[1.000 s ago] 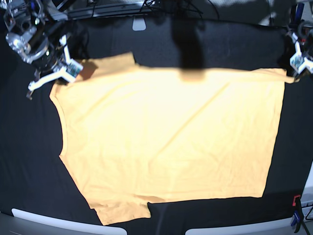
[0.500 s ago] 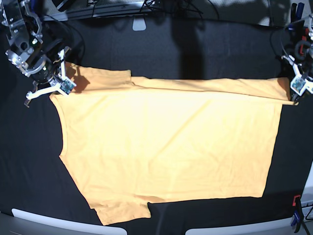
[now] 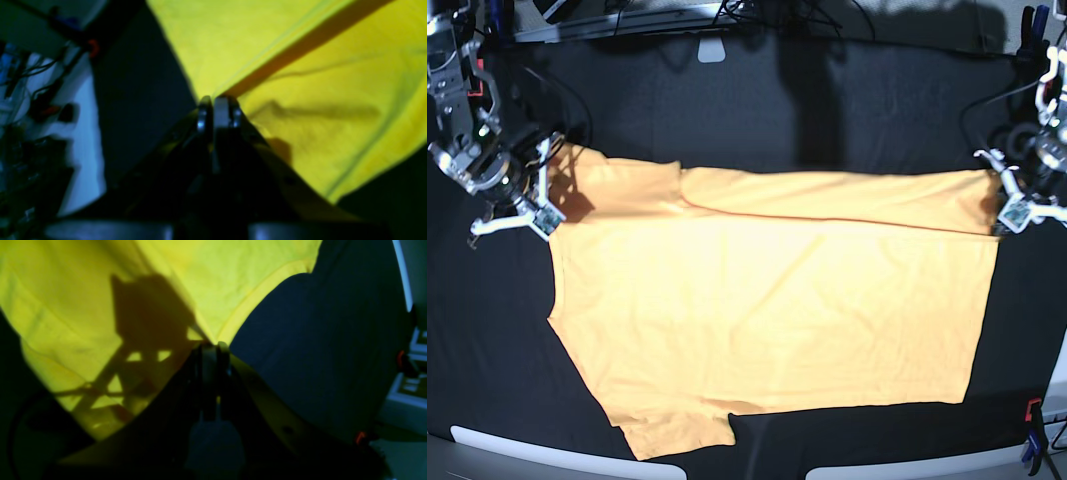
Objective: Layout the t-shirt on the table in an organized manner, then fold the t-shirt properly
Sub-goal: 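Lift the shoulder edge with both grippers and fold it over the shirt, then pull the held shoulder edge back with both grippers, flattening the shirt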
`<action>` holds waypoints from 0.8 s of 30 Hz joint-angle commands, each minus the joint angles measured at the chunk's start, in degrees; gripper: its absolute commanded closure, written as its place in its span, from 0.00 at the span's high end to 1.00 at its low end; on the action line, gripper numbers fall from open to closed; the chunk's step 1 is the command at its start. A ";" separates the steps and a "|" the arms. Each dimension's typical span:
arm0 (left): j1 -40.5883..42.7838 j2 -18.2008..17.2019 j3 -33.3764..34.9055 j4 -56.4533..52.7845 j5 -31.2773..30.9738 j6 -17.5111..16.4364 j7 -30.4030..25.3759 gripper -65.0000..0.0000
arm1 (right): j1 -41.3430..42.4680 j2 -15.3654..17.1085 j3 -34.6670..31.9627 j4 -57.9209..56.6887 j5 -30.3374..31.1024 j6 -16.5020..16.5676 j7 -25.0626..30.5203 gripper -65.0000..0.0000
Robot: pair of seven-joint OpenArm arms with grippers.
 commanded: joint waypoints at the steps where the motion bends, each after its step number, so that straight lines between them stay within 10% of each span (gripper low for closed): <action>1: -2.36 -1.11 0.50 -0.92 -0.35 1.20 -0.85 0.00 | 1.36 1.33 0.31 0.11 -0.68 -0.44 0.17 0.00; 24: -13.53 0.39 2.12 -11.74 -0.37 1.38 -0.87 0.00 | 21.79 1.31 -17.05 -18.99 -1.07 -0.81 -0.87 0.00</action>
